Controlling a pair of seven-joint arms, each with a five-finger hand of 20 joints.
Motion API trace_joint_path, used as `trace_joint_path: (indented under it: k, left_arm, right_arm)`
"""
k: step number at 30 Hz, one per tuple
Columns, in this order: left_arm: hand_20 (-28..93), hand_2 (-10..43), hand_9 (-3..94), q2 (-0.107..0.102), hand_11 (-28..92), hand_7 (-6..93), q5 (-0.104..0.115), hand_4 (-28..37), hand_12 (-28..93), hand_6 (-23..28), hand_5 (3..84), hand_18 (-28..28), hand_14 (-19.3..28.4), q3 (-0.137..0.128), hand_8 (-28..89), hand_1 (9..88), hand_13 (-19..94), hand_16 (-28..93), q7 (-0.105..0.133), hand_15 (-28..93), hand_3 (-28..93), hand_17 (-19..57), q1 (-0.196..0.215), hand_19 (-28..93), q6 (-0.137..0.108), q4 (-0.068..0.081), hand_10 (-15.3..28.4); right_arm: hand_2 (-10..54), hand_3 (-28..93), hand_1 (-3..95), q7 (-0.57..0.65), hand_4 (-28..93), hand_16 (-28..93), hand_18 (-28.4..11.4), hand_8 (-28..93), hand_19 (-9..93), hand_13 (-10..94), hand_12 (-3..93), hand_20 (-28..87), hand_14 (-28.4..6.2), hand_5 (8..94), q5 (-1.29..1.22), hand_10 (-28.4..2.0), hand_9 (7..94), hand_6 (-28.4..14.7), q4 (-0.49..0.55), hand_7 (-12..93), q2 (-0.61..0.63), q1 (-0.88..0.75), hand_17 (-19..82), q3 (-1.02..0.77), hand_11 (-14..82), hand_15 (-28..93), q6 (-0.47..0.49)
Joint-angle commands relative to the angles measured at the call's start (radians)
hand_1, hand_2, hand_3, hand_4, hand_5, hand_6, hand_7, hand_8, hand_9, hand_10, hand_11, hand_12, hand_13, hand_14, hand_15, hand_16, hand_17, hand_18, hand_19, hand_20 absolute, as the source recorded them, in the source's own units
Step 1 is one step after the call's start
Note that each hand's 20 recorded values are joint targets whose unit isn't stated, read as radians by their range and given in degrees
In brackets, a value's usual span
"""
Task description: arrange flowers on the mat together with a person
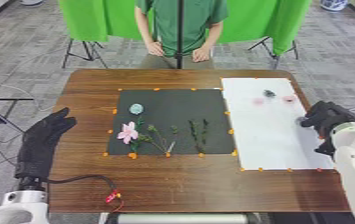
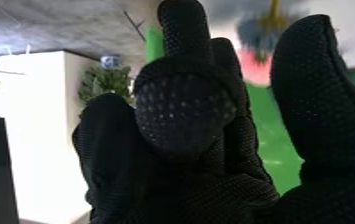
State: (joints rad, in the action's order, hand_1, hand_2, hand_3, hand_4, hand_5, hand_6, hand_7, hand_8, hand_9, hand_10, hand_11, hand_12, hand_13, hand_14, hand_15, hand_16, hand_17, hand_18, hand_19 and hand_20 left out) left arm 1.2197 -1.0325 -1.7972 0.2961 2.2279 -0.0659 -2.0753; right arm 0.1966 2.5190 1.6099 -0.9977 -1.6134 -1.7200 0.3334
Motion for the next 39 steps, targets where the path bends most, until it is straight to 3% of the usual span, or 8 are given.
trace_joint_path:
  k: [1, 7, 15, 17, 19, 29, 34, 39]
  left_arm:
    - [17, 1.0, 47.0, 0.023, 19, 14.1, -0.002, -22.9, 16, 3.2, 47.1, 13.8, 17.6, -0.002, -6, 22.2, 35, 6, -0.017, 12, 65, 2.6, 0.009, 7, 0.022, 0.001, 13.3]
    - [17, 1.1, 47.1, 0.029, 20, 14.1, -0.004, -22.8, 16, 3.1, 47.2, 13.8, 17.5, -0.005, -6, 22.3, 35, 6, -0.024, 12, 65, 2.5, 0.01, 7, 0.022, -0.001, 13.3]
    - [17, 1.3, 46.8, 0.04, 20, 14.2, -0.01, -22.7, 16, 3.1, 47.2, 13.9, 17.5, -0.012, -6, 22.5, 35, 6, -0.036, 12, 65, 2.4, 0.007, 7, 0.033, -0.001, 13.0]
    - [17, 1.3, 46.9, 0.042, 20, 14.2, -0.008, -22.6, 16, 3.1, 47.2, 13.9, 17.4, -0.011, -6, 22.5, 35, 6, -0.035, 12, 65, 2.4, 0.008, 7, 0.03, -0.001, 13.0]
    - [17, 1.3, 46.9, 0.041, 20, 14.3, -0.008, -22.6, 16, 3.1, 47.2, 13.9, 17.4, -0.013, -6, 22.6, 35, 6, -0.035, 12, 65, 2.4, 0.008, 7, 0.03, -0.001, 13.0]
    - [17, 1.3, 47.1, 0.039, 20, 14.3, -0.005, -22.5, 16, 3.1, 47.1, 14.0, 17.5, -0.027, -6, 22.6, 35, 6, -0.042, 12, 65, 2.2, 0.02, 8, 0.029, -0.008, 13.1]
    - [17, 1.3, 46.9, 0.034, 20, 14.4, -0.006, -22.5, 16, 3.0, 47.1, 14.1, 17.4, -0.026, -6, 22.6, 35, 6, -0.046, 12, 65, 2.1, 0.017, 8, 0.032, -0.007, 13.0]
    - [17, 1.4, 46.9, 0.02, 20, 14.4, 0.002, -22.6, 16, 2.9, 47.1, 14.1, 17.4, -0.023, -6, 22.5, 35, 6, -0.041, 12, 65, 2.1, 0.02, 8, 0.022, -0.005, 13.1]
  right_arm:
    - [-9.5, 65, 41.1, -0.007, -28, 18, -10.0, -11, 93, 94, 12.5, 49, -1.6, 59.5, 0.021, -11.4, 84.2, 0.9, -0.01, 14, -0.036, -0.006, 70, 0.017, 13.8, 58, -0.014]
    - [-9.5, 65, 42.5, -0.027, -28, 18, -10.0, -11, 93, 94, 12.6, 51, -1.0, 59.8, 0.045, -11.2, 84.5, 0.6, -0.017, 14, -0.038, -0.022, 70, 0.039, 14.2, 59, -0.062]
    - [-9.5, 62, 51.2, -0.04, -28, 17, -10.3, -12, 93, 94, 16.1, 54, -0.4, 68.2, 0.079, -10.9, 88.9, 3.4, -0.043, 17, -0.035, -0.035, 72, 0.098, 13.5, 62, -0.137]
    - [-9.5, 57, 56.4, -0.035, -27, 17, -10.4, -4, 93, 94, 20.3, 54, -0.3, 72.0, 0.07, -10.3, 91.3, 3.3, -0.052, 17, -0.032, -0.03, 72, 0.112, 10.3, 63, -0.154]
    - [-9.5, 41, 66.6, -0.037, -19, 16, -10.7, 0, 93, 94, 23.1, 55, -0.4, 79.4, 0.064, -9.5, 93.5, 3.2, -0.052, 17, -0.029, -0.029, 73, 0.116, 10.1, 65, -0.169]
    - [-9.5, 49, 67.3, 0.056, -21, 17, -11.8, 4, 93, 94, 22.9, 58, 0.0, 85.8, -0.114, -9.4, 93.7, 2.1, 0.185, 18, 0.054, 0.023, 74, 0.174, 18.9, 68, -0.233]
    - [-9.5, 50, 66.9, 0.003, -21, 17, -11.9, 5, 93, 94, 22.8, 59, 0.1, 86.3, -0.172, -9.4, 93.7, 2.1, 0.282, 17, 0.072, 0.123, 74, 0.284, 19.7, 68, -0.211]
    - [-9.5, 51, 66.3, -0.107, -21, 17, -12.0, 5, 93, 94, 22.9, 59, 0.2, 86.4, -0.205, -9.2, 93.7, 2.2, 0.273, 17, 0.045, 0.28, 74, 0.484, 19.0, 69, -0.154]
